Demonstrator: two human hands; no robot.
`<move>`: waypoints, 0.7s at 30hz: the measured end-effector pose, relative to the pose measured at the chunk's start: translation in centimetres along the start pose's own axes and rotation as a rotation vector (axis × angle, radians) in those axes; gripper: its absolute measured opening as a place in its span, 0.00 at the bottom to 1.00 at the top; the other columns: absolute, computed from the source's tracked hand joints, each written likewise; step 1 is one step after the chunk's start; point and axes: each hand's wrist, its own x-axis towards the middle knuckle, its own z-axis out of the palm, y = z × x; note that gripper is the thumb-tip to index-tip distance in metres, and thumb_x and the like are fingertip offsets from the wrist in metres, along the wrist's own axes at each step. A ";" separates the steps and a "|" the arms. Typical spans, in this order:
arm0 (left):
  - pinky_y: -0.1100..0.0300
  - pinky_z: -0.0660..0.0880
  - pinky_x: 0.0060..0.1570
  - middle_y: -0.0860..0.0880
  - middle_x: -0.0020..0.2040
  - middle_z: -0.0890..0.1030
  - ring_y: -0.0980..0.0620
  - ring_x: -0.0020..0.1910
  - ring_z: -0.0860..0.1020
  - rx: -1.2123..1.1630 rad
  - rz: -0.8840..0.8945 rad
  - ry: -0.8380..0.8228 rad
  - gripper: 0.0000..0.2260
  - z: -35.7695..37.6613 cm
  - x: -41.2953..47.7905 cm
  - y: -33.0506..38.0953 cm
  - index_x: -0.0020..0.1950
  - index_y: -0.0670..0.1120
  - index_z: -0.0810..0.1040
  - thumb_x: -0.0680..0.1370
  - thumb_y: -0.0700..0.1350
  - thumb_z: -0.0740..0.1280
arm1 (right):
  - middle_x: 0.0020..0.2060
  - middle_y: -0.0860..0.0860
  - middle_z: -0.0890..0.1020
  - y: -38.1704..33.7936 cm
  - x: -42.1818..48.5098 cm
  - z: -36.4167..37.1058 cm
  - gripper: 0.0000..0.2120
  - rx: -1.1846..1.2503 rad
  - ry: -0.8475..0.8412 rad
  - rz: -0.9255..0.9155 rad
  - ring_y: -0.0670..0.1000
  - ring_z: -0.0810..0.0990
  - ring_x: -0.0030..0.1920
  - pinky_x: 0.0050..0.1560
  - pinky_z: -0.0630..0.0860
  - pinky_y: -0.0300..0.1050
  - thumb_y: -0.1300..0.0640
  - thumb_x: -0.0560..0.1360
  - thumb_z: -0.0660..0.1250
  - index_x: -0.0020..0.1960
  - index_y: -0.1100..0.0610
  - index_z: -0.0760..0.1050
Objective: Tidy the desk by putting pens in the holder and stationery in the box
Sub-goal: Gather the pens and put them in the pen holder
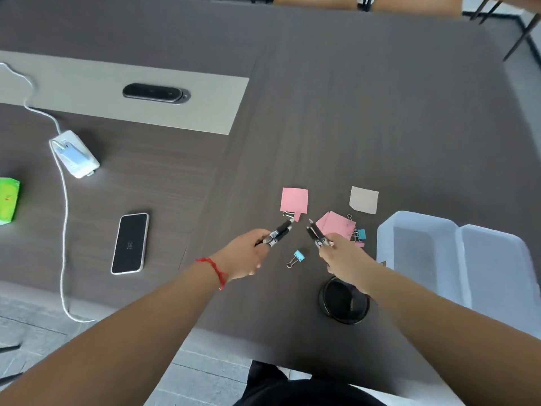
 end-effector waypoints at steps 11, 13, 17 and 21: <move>0.59 0.69 0.35 0.44 0.40 0.75 0.46 0.38 0.73 0.593 0.042 -0.452 0.12 7.2 -4.0 6.8 0.53 0.44 0.76 0.78 0.41 0.54 | 0.30 0.52 0.70 8.0 -8.9 -5.6 0.06 -0.066 -0.352 0.149 0.48 0.67 0.28 0.28 0.63 0.37 0.60 0.77 0.57 0.42 0.56 0.70; 0.58 0.69 0.41 0.44 0.44 0.75 0.46 0.43 0.72 0.690 0.035 -0.432 0.10 9.0 -3.4 7.2 0.51 0.44 0.77 0.79 0.41 0.56 | 0.30 0.50 0.72 8.7 -8.6 -4.9 0.04 -0.206 -0.406 0.093 0.47 0.70 0.29 0.29 0.66 0.37 0.58 0.77 0.59 0.44 0.54 0.71; 0.50 0.74 0.43 0.42 0.41 0.77 0.43 0.40 0.76 0.779 -0.018 -0.385 0.13 11.4 -2.9 8.4 0.58 0.34 0.76 0.79 0.36 0.57 | 0.48 0.54 0.81 8.7 -6.8 -2.8 0.14 -0.422 -0.388 0.057 0.53 0.79 0.48 0.46 0.75 0.44 0.61 0.80 0.58 0.62 0.64 0.76; 0.54 0.75 0.48 0.40 0.58 0.80 0.41 0.55 0.80 0.816 0.035 -0.247 0.11 13.0 -1.8 7.9 0.58 0.39 0.74 0.79 0.41 0.58 | 0.56 0.59 0.81 8.5 -5.2 -1.3 0.13 -0.776 -0.403 -0.046 0.58 0.78 0.57 0.60 0.76 0.51 0.64 0.78 0.60 0.58 0.66 0.79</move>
